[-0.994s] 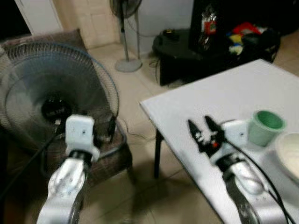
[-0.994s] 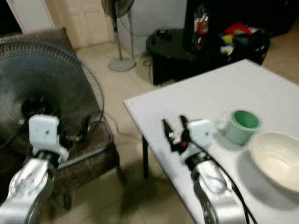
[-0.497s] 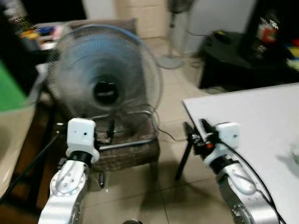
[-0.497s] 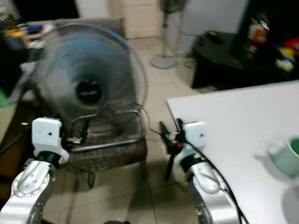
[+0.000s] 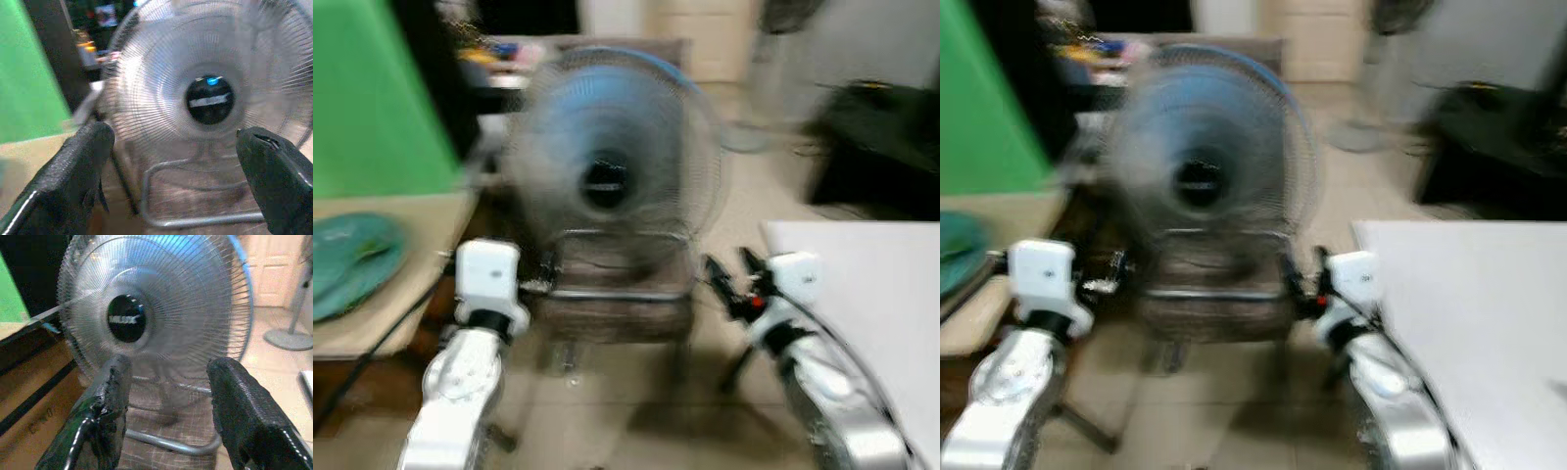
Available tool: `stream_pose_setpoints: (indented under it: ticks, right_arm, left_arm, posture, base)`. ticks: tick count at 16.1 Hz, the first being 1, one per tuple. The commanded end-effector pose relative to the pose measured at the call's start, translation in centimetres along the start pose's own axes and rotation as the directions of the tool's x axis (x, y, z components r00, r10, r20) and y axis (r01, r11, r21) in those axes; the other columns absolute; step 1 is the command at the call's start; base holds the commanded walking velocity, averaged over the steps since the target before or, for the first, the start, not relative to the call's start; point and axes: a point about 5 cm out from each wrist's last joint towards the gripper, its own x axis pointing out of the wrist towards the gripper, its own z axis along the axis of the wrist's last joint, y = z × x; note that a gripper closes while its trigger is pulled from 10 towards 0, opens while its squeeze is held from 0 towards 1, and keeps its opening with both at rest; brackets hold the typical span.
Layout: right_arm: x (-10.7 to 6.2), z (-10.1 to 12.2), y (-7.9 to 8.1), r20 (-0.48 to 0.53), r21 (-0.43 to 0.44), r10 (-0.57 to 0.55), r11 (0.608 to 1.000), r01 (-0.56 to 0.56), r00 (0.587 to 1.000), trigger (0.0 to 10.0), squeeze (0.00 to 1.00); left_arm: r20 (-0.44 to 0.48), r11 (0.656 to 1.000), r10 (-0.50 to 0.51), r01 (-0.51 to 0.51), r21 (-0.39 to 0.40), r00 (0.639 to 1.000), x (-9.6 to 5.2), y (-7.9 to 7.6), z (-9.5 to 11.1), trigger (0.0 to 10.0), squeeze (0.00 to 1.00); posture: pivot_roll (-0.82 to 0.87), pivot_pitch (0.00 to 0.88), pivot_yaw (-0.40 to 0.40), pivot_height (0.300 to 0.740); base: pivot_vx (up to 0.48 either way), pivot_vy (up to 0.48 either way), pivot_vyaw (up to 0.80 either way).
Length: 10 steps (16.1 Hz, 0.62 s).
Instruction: Setting the table
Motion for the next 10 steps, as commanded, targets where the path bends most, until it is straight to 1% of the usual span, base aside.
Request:
stream_pose_setpoints:
  ticks: [1,5,9,10]
  right_arm:
    - [0.37,0.24,0.73,0.008,0.016,0.025,1.0,-0.025,1.0,10.0,0.0]
    - [0.7,0.36,0.77,0.01,0.016,0.023,1.0,-0.023,1.0,10.0,0.0]
    - [0.64,0.43,0.71,0.015,0.016,0.015,1.0,-0.015,1.0,10.0,0.0]
    - [0.67,0.41,0.45,0.02,0.061,-0.013,0.998,0.012,1.0,10.0,0.0]
  left_arm:
    - [0.01,1.0,0.022,-0.022,0.021,1.0,0.06,0.73,0.39,10.0,0.0]
    - [0.008,0.999,0.019,-0.019,0.044,1.0,0.29,1.1,0.45,10.0,0.0]
    - [0.004,0.999,0.021,-0.021,0.043,1.0,0.14,1.22,0.46,10.0,0.0]
    - [0.005,0.999,0.02,-0.02,0.045,1.0,0.21,1.25,0.52,10.0,0.0]
  posture:
    - [0.04,0.0,0.042,0.74]
    - [0.05,0.0,0.045,0.74]
    - [0.05,0.0,0.047,0.74]
    - [0.05,0.0,0.046,0.74]
  base:
    - [0.0,0.259,0.8]
    - [0.0,0.26,0.8]
    - [0.0,0.262,0.8]
    - [0.0,0.262,0.0]
